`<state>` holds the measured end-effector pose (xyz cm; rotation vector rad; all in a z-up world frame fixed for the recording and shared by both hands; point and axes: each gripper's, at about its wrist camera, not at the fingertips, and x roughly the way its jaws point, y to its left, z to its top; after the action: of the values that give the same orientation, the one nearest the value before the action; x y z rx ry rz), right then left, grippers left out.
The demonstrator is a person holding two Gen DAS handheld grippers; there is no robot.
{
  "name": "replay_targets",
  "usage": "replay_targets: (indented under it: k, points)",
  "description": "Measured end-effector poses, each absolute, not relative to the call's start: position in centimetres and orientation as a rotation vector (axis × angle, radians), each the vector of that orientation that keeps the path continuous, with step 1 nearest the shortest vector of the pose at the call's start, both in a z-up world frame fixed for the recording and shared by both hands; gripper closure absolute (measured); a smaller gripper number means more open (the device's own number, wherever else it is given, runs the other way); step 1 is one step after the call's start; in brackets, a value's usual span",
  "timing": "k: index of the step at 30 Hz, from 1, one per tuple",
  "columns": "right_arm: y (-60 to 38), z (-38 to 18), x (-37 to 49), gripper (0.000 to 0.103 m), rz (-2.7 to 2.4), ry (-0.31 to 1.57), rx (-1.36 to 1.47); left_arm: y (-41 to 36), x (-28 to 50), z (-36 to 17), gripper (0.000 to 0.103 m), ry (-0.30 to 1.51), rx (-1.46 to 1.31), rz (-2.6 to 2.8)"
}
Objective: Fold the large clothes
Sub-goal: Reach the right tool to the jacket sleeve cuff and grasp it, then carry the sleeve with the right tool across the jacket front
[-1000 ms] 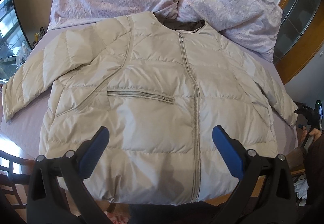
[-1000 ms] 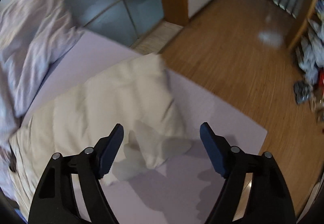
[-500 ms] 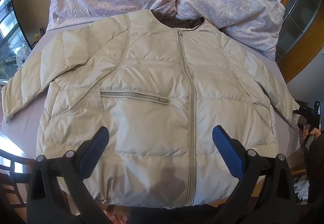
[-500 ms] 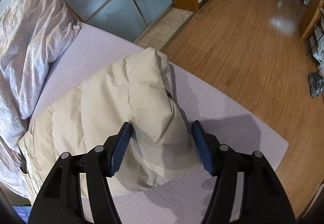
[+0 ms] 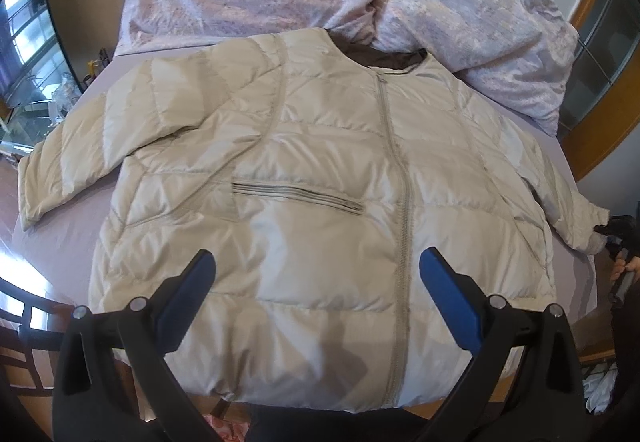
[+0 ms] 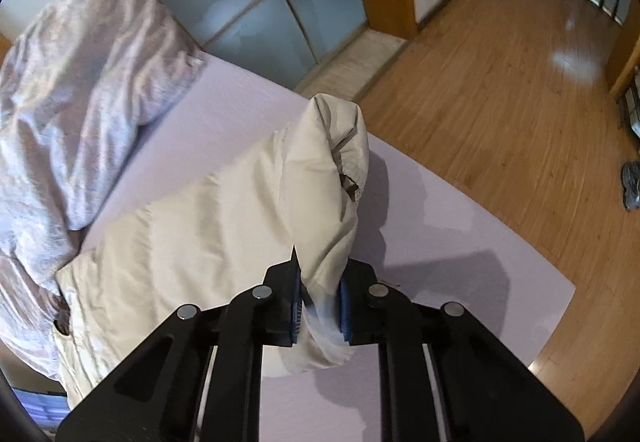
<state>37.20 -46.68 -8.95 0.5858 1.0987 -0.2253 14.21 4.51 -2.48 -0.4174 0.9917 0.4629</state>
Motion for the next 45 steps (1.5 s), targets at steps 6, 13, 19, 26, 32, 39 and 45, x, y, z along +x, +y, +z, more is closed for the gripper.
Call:
replay_targets:
  k: [6,13,19,26,32,39,45]
  points:
    - [-42.2,-3.8,38.1,0.088,-0.115,1.031,0.556,6.9,13.9,-2.1,0.002,0.972,-0.409,0.483]
    - [-30.8,0.4,39.1,0.088,0.066,1.015,0.484,10.2,13.7,-1.6,0.002,0.951,-0.397,0.468]
    - [-19.3,0.4,39.8,0.088,0.185,1.081,0.408,13.7,12.7,-1.5,0.002,0.937,-0.409,0.478]
    - [-9.2,-2.8,39.1,0.088,0.265,1.189,0.336,17.8,11.6,-1.7,0.002,0.926,-0.433,0.521]
    - [-1.1,-4.9,38.4,0.088,0.357,1.272,0.315,20.2,10.9,-2.4,0.002,0.939,-0.458,0.542]
    - [7.5,-6.6,36.8,0.088,0.408,1.314,0.200,22.1,10.2,-3.0,0.002,0.948,-0.478,0.562]
    - [10.4,-7.7,36.1,0.050,0.454,1.315,0.051,23.7,9.8,-3.5,0.002,0.948,-0.494,0.580]
